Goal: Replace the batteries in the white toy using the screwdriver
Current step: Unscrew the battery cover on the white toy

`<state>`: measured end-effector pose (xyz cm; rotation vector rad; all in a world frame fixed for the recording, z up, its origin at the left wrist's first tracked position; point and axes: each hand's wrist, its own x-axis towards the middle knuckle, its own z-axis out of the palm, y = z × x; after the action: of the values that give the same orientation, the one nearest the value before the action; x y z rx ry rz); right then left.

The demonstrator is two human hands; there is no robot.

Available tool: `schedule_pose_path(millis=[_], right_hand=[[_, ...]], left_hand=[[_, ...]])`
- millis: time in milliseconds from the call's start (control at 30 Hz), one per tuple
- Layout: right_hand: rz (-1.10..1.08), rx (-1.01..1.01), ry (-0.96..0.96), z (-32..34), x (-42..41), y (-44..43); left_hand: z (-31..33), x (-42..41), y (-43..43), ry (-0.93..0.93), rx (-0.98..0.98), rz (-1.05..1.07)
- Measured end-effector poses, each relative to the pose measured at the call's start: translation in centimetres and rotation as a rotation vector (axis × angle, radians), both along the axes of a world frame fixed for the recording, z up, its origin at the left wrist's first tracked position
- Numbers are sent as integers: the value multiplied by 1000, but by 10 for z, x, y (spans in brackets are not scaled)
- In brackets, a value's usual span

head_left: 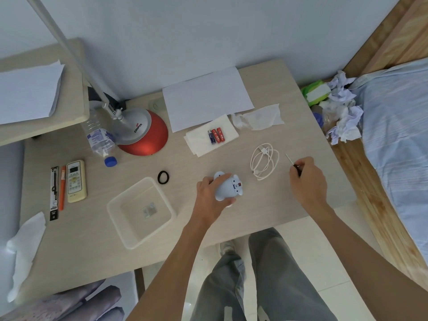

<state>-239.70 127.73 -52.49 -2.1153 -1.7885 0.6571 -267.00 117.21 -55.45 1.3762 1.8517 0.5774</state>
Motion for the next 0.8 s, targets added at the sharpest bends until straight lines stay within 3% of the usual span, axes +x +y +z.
schedule_pose_path(millis=[200, 467, 567, 667, 733, 800], right_hand=[[-20, -59, -140, -25, -3, 11], [30, 7, -299, -32, -8, 4], [26, 58, -235, -6, -7, -10], [97, 156, -23, 32, -21, -42], [268, 97, 107, 47, -42, -68], [513, 46, 59, 44, -64, -84]], left_hand=[[-1, -4, 0, -20, 0, 11], [-2, -5, -2, -48, 30, 10], [-2, -7, -2, -46, 31, 8], [2, -9, -3, -48, 20, -2], [3, -10, -3, -47, 13, -11], [5, -12, -4, -47, 17, -21]])
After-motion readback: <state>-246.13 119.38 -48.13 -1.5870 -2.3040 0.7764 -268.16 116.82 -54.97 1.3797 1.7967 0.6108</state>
